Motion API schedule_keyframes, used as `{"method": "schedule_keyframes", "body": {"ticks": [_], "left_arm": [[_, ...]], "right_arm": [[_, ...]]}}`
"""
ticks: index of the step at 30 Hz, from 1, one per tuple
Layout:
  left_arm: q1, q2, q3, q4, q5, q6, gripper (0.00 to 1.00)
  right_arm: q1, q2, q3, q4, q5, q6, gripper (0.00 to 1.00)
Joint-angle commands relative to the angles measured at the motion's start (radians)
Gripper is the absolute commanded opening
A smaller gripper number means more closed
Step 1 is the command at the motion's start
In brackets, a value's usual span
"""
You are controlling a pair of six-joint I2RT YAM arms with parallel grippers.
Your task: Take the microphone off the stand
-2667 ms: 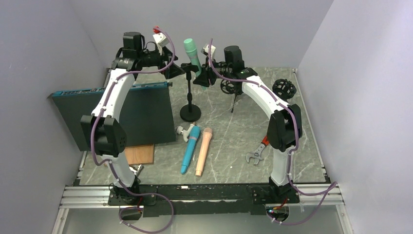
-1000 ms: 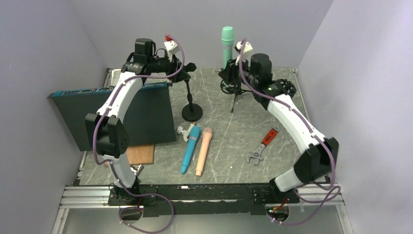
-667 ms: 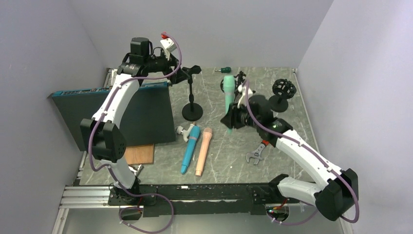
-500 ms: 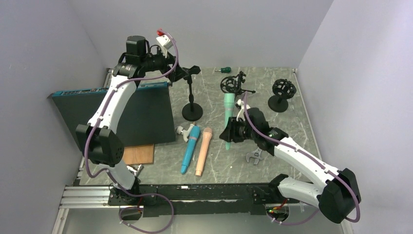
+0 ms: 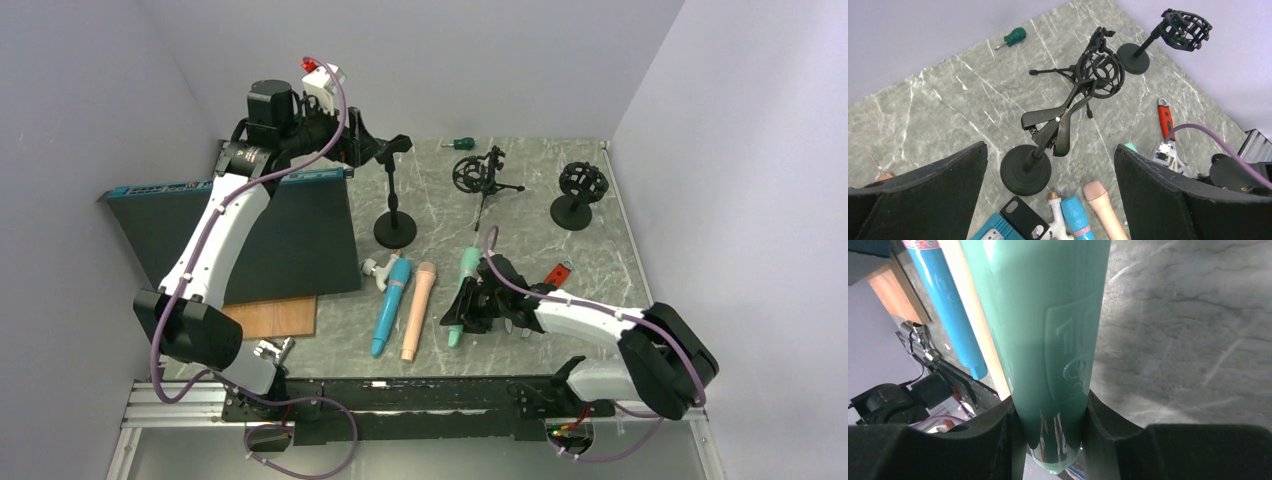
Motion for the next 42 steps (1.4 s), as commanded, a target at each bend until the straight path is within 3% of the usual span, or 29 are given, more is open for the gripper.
{"method": "schedule_keyframes", "body": {"ticks": [1,5,9,15,23,34,36,39,42], "left_arm": [[-0.034,-0.005,0.041,-0.052,-0.068,-0.012,0.98],[-0.070,0.058,0.121,-0.099,-0.105,0.062,0.94],[-0.090,0.138,0.209,-0.139,-0.140,0.141,0.90],[-0.093,0.215,0.295,-0.151,-0.169,0.110,0.77],[-0.108,0.195,0.237,-0.081,-0.165,0.089,0.58],[-0.147,0.192,0.197,-0.126,-0.200,0.216,0.46],[-0.151,0.185,0.170,-0.123,-0.214,0.226,0.40],[-0.153,0.174,0.128,-0.113,-0.232,0.237,0.18],[-0.154,0.165,0.083,-0.098,-0.244,0.248,0.07]], "right_arm": [[0.033,0.087,0.017,0.130,-0.048,0.051,0.15],[0.038,0.176,0.033,0.165,-0.073,0.028,0.20],[0.038,0.221,0.050,0.163,-0.068,-0.017,0.32],[0.039,0.239,0.051,0.161,-0.063,-0.048,0.43],[0.039,0.249,0.071,0.143,-0.061,-0.094,0.61],[0.039,0.242,0.116,0.070,-0.030,-0.154,0.76],[0.039,0.216,0.118,0.050,-0.006,-0.167,0.81],[0.037,0.165,0.129,0.001,0.049,-0.192,0.89],[0.036,0.104,0.155,-0.077,0.125,-0.228,0.94]]}}
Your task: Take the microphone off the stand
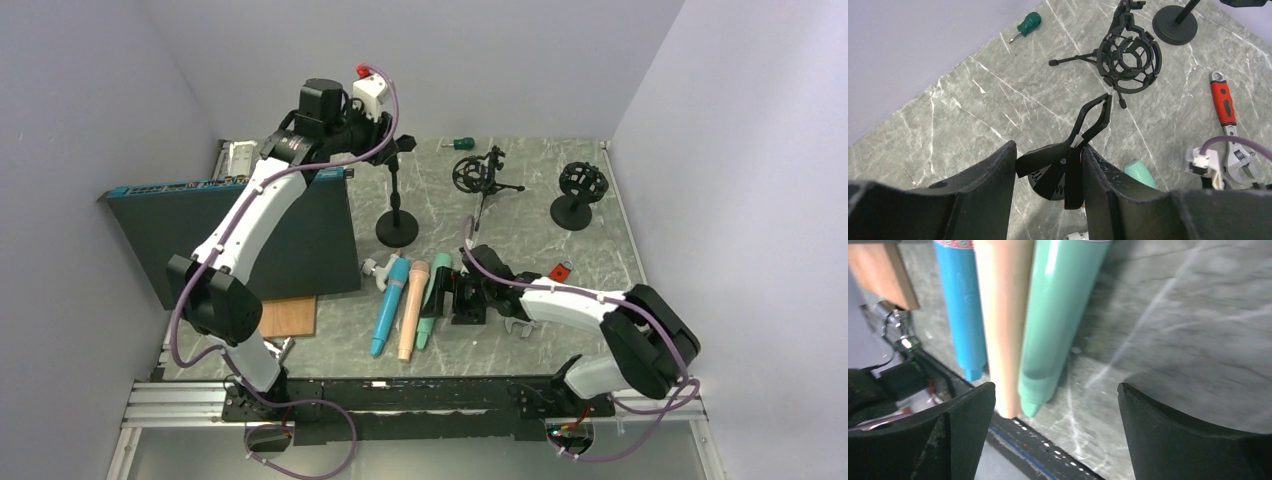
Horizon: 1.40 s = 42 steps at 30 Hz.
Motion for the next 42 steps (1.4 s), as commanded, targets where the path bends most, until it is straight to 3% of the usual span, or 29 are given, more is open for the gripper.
{"method": "schedule_keyframes", "body": {"ticks": [1,13,21,32,35,38,42], "left_arm": [[-0.008,-0.023,-0.080,-0.014,-0.047,0.053,0.06],[-0.018,-0.006,-0.201,0.024,-0.061,0.040,0.03],[-0.027,0.081,-0.167,-0.017,-0.061,0.020,0.02],[-0.062,0.131,-0.132,0.001,-0.112,0.017,0.03],[-0.070,0.131,-0.066,-0.064,-0.131,0.014,0.17],[-0.072,0.100,0.000,-0.098,-0.150,-0.001,0.45],[-0.072,0.106,0.200,-0.223,-0.169,0.015,0.63]], "right_arm": [[-0.005,-0.087,0.051,-0.170,0.194,-0.097,0.95],[-0.127,-0.268,0.252,-0.372,0.306,-0.279,1.00],[-0.284,-0.346,0.404,-0.403,0.204,-0.422,1.00],[-0.302,-0.397,0.443,-0.396,0.175,-0.483,1.00],[-0.303,-0.424,0.451,-0.416,0.208,-0.508,1.00],[-0.302,-0.443,0.458,-0.433,0.229,-0.525,1.00],[-0.302,-0.428,0.506,-0.494,0.270,-0.524,1.00]]}}
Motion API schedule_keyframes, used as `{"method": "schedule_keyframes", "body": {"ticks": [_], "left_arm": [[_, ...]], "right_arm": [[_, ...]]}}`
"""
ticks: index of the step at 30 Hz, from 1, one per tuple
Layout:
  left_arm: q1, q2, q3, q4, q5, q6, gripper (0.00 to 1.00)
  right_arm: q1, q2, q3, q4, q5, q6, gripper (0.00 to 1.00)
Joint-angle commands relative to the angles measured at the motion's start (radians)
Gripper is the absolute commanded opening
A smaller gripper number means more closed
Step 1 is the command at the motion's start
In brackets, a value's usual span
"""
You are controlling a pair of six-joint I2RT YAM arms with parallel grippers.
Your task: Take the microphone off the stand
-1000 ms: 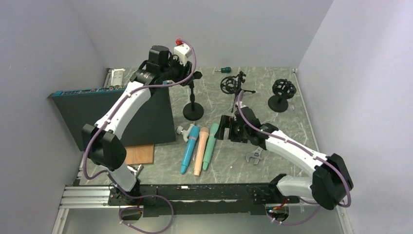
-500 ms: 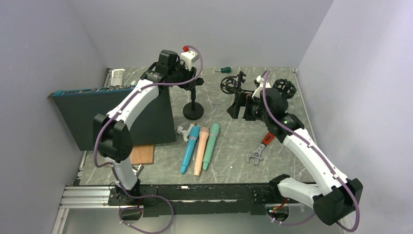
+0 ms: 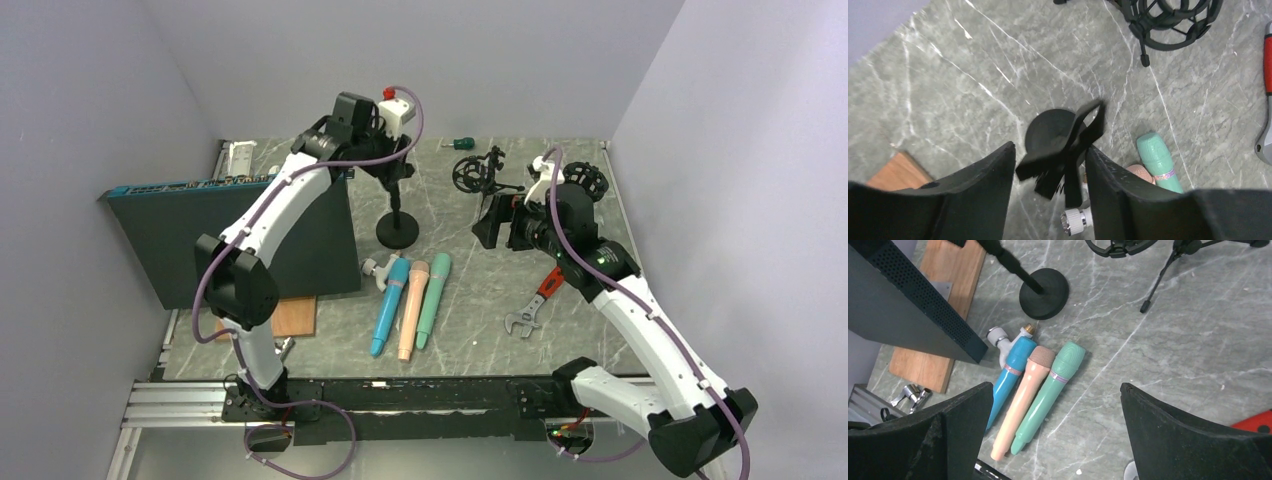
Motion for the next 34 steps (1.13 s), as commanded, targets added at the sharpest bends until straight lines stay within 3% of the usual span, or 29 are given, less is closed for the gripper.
{"method": "schedule_keyframes", "body": {"ticks": [1,3,4,10,16,21,26,34], "left_arm": [[-0.007,0.008,0.274,-0.164,-0.032,0.003,0.72],[-0.008,0.010,0.374,-0.231,-0.027,0.009,0.98],[-0.008,-0.004,0.396,-0.246,-0.024,0.006,0.99],[-0.008,-0.233,0.314,-0.221,0.020,-0.061,0.99],[-0.007,-0.720,-0.057,-0.095,0.035,-0.222,1.00],[-0.006,-1.022,-0.188,-0.042,0.005,-0.286,0.99],[-0.007,-1.148,-0.224,-0.004,-0.042,-0.316,1.00],[-0.007,-1.152,-0.156,-0.027,-0.084,-0.326,1.00]], "right_arm": [[-0.003,0.003,0.100,-0.078,0.084,-0.021,1.00],[-0.003,0.007,0.129,-0.108,0.143,-0.009,1.00],[-0.004,0.006,0.150,-0.133,0.174,-0.005,1.00],[-0.003,-0.082,0.252,-0.272,0.345,0.003,1.00],[-0.004,-0.269,0.311,-0.332,0.455,-0.045,1.00],[-0.003,-0.384,0.376,-0.351,0.493,-0.081,1.00],[-0.004,-0.413,0.436,-0.366,0.529,-0.103,1.00],[-0.004,-0.427,0.524,-0.389,0.541,-0.060,1.00]]}}
